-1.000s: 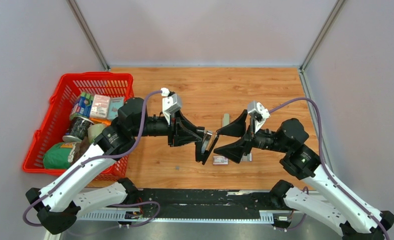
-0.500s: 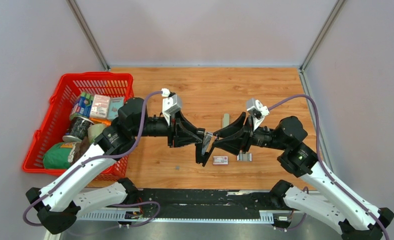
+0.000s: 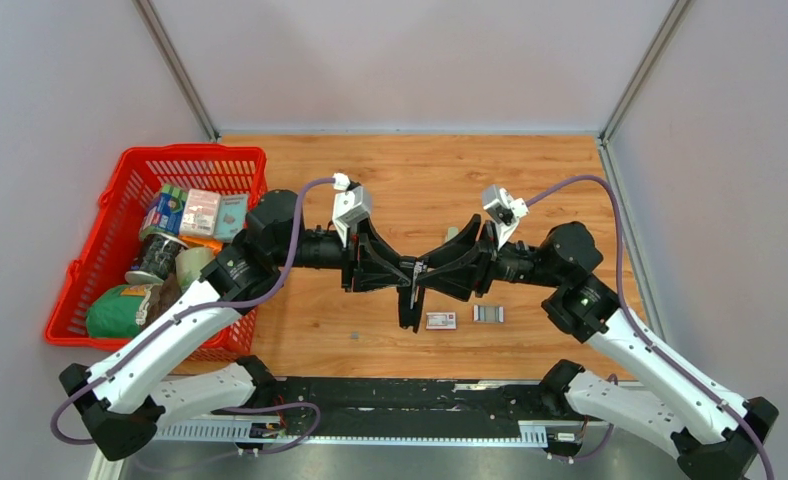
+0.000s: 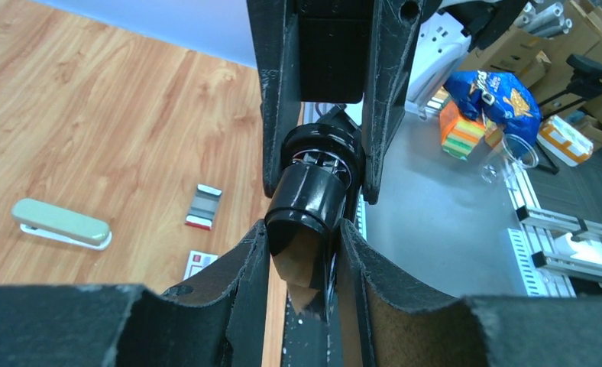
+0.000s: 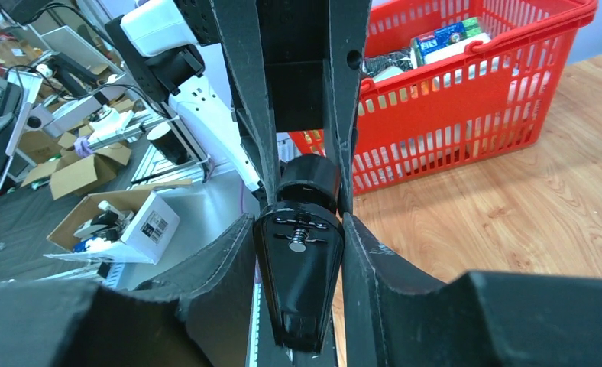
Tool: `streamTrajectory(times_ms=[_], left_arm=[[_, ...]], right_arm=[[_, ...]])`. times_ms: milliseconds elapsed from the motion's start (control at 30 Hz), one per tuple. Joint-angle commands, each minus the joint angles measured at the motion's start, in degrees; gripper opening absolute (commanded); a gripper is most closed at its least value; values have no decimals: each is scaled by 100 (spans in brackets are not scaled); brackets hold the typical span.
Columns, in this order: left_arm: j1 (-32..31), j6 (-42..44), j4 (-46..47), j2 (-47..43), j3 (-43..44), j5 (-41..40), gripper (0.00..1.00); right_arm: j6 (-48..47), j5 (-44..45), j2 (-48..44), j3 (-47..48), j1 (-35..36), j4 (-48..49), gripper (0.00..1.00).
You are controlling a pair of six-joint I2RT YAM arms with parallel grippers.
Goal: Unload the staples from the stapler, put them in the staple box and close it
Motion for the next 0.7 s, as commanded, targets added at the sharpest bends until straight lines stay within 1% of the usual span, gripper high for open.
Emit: streamTrajectory(times_ms=[0, 167, 367, 667], left_arm=[[-400, -5, 818, 309, 96, 508, 0], [-602, 39, 941, 459, 131, 526, 0], [-638, 109, 924, 416, 201, 456, 0], [-638, 417, 519, 3, 210, -89, 0]], right_arm=[[201, -54, 443, 286, 221, 949, 0], [245, -10, 856, 461, 450, 1310, 0], [183, 8, 1094, 585, 626, 1354, 0], [-326, 350, 708, 462, 626, 503, 0]])
